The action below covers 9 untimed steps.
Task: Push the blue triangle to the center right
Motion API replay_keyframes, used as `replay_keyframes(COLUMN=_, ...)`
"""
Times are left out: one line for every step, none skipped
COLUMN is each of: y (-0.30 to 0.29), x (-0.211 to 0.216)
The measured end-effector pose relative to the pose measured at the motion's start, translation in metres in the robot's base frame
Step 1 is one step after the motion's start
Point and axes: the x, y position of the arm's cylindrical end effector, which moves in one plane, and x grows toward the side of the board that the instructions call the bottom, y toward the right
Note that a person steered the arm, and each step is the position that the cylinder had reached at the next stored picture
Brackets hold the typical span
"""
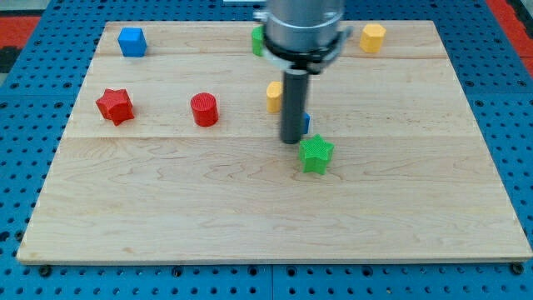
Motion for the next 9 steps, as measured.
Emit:
replay_keyframes(y=-0.014, x=-0.004)
replay_keyframes(y=0.026, x=-0.016)
replay_keyframes(y=0.052, x=-0.032)
replay_keyframes(y=0.053, x=-0.049)
replay_keyframes(y=0.088, x=-0.054)
replay_keyframes(y=0.13, x=-0.064)
replay_keyframes(y=0.144, x=-0.096)
replay_keyframes(y=0.19, x=-0.083)
replay_keyframes(y=0.196, x=-0.066)
